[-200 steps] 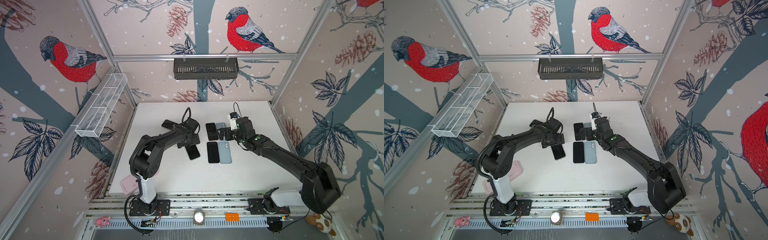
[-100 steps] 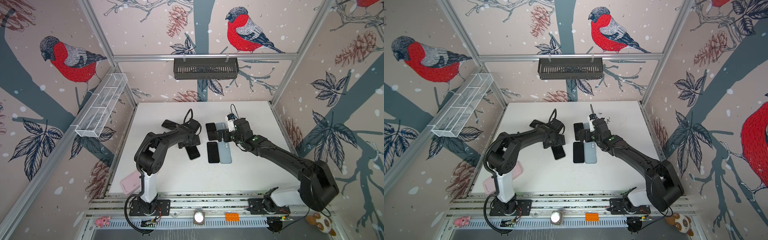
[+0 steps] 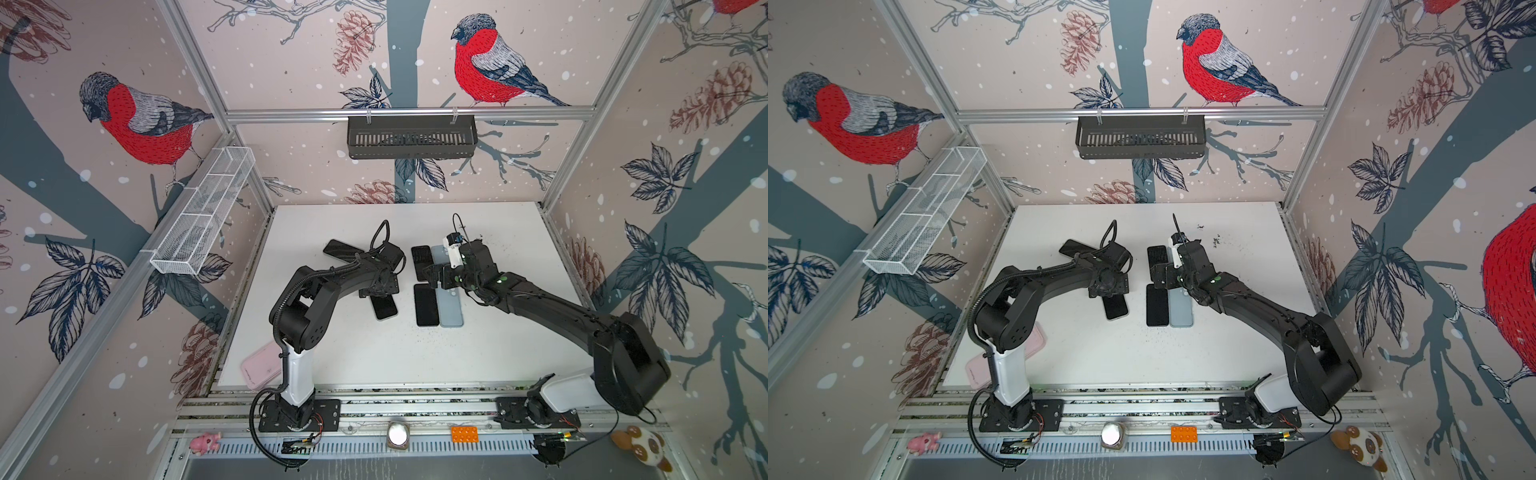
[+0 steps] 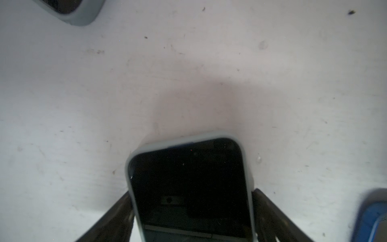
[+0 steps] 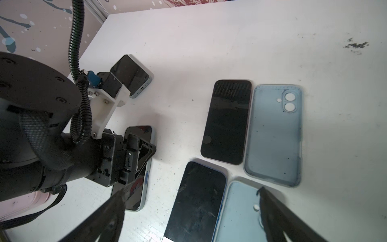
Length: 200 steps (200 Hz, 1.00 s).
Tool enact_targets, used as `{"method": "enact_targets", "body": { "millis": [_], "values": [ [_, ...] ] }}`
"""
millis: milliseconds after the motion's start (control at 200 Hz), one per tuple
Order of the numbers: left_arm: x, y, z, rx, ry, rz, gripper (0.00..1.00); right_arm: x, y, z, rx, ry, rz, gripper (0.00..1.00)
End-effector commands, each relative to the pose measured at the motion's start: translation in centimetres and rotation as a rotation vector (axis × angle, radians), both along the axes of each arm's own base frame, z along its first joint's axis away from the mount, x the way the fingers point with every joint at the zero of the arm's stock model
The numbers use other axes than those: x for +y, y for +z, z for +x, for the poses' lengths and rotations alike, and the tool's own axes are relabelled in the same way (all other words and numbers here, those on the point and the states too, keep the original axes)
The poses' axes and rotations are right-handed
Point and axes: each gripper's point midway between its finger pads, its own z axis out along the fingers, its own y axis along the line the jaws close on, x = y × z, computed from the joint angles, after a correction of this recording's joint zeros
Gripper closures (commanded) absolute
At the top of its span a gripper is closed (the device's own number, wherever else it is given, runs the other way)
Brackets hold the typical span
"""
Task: Take the phone out of the phone case
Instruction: Pick up the phone from the center of the table.
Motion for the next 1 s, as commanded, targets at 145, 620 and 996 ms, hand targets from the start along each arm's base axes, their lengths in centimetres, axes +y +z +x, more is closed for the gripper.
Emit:
{"method": "enact_targets", "body": {
  "millis": [145, 620, 996],
  "values": [
    [-0.7, -1.4, -2.8, 0.114, -0.042, -0.059, 0.29, 0.8, 0.4, 0.0, -0.016, 0.010, 0.019, 0.01],
    [-1.7, 1.8, -2.7, 0.032, -0.104, -0.236, 0.45, 4.0, -0.9, -2.8, 0.055, 0.134, 0.119, 0.02],
    [-2.1, 6.4, -2.4, -0.054, -0.158, -0.390, 0.50, 8.1, -2.4, -6.4, 0.123, 0.290, 0.270, 0.05]
  ]
}}
